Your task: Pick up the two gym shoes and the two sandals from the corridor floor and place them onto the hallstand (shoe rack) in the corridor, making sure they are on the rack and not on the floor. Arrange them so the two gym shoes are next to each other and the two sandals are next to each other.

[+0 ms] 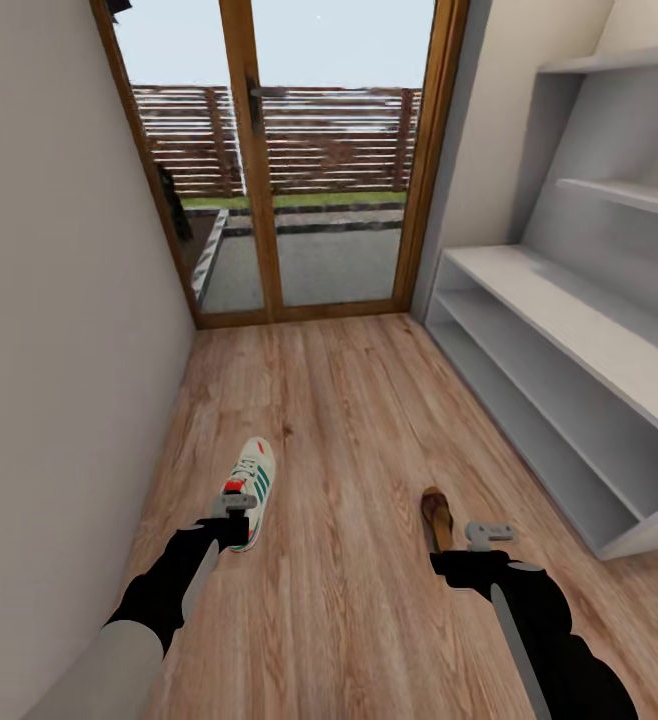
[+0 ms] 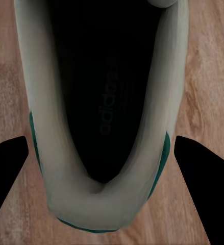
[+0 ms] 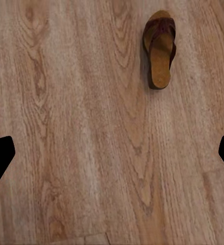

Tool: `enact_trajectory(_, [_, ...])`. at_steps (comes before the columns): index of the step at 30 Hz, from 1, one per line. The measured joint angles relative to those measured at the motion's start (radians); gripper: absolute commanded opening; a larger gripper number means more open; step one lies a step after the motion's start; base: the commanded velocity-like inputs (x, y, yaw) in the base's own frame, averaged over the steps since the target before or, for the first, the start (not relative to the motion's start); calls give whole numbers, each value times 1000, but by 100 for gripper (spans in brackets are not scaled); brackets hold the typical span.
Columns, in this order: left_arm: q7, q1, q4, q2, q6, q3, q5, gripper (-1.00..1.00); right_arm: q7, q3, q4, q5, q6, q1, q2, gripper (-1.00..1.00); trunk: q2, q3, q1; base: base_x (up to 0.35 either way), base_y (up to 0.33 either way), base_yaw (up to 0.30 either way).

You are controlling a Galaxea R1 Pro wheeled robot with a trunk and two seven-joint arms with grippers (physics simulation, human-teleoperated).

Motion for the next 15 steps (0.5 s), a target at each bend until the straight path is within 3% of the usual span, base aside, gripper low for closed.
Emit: enact_trajectory(15, [1,0,0,0,0,0,0,-100,0,0,0,0,0,0,0,100,0,0,0,286,0,-5])
